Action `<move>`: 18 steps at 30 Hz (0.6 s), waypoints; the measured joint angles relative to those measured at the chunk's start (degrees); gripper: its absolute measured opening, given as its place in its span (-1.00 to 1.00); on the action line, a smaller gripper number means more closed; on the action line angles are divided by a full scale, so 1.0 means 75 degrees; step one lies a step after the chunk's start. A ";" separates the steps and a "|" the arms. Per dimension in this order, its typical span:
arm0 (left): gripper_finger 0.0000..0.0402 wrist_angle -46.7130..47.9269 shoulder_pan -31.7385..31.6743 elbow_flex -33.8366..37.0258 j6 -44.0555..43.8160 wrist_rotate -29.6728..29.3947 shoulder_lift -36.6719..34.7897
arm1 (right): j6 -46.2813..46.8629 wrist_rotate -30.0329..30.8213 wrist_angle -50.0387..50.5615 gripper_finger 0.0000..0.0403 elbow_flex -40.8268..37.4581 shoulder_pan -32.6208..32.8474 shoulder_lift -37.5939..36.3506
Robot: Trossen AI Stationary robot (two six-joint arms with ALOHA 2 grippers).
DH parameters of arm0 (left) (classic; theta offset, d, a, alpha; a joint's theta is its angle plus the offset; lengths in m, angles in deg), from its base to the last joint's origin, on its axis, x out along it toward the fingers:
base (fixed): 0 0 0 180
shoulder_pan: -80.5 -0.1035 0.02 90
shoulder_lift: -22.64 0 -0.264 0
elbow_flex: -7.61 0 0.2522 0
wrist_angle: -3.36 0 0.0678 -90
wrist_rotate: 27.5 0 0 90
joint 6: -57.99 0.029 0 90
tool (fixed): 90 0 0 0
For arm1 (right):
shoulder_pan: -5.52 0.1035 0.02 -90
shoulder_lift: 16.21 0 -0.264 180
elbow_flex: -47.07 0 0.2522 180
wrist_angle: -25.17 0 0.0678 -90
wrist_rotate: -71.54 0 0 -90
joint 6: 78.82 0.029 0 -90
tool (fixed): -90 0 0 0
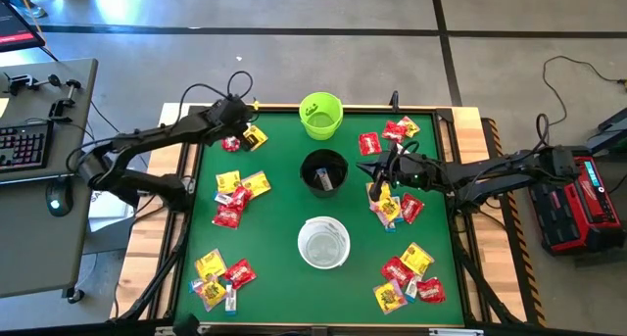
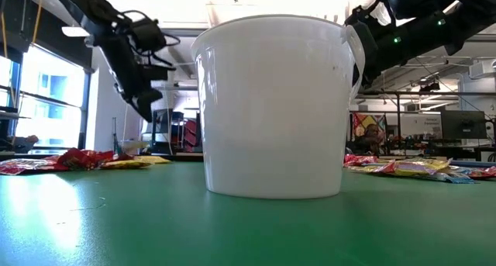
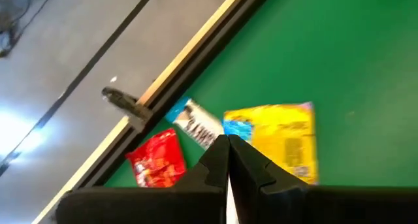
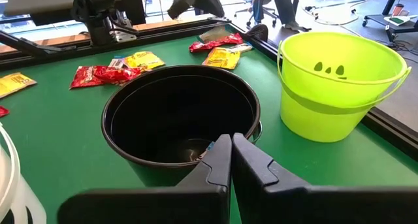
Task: Sort candy by brand, put in halloween buckets
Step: Put the white chocolate into the black bucket
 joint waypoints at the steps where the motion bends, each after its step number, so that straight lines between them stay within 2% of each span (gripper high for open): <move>1: -1.00 -0.0009 0.0063 0.0000 -0.0049 0.0098 -0.0122 | -0.0003 -0.0001 0.0001 -1.00 0.0000 0.0000 0.0000; 6: -1.00 -0.0018 0.0416 0.0000 -0.0247 0.0542 -0.0667 | 0.0012 -0.0001 0.0001 -1.00 0.0000 0.0000 0.0000; 11: -1.00 -0.0010 0.0709 0.0000 -0.0256 0.0589 -0.1038 | 0.0030 -0.0001 0.0006 -1.00 0.0000 0.0000 0.0000; 14: -1.00 0.0155 0.0835 0.0000 -0.0330 0.0649 -0.1101 | 0.0054 -0.0001 0.0041 -1.00 0.0000 0.0000 0.0000; 18: -0.99 0.0693 0.0925 0.0000 -0.0328 0.1277 -0.0948 | -0.0007 -0.0001 0.0045 -1.00 0.0000 0.0000 0.0000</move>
